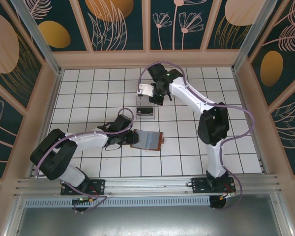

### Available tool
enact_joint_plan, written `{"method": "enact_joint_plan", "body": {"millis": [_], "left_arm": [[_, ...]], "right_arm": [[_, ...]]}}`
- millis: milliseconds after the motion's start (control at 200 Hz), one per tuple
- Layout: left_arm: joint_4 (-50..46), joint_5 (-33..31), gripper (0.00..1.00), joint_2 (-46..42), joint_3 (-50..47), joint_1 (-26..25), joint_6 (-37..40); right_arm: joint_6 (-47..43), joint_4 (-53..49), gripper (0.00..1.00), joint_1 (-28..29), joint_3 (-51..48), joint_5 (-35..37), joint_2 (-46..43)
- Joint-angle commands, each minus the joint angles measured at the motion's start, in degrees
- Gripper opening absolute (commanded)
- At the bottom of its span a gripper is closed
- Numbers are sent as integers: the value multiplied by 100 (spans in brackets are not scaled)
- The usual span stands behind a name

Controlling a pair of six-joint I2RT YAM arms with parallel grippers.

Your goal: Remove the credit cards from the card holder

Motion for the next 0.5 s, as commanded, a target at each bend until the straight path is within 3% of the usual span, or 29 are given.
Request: {"method": "enact_joint_plan", "body": {"millis": [0,495], "left_arm": [[-571,154,38,114,-197,-57,-148],[-700,131,38,59,-208,-53,-192]], "right_arm": [[-328,-546,0,-46,475,-64,319],[-475,-879,0,-55,1428,42,1379]]}}
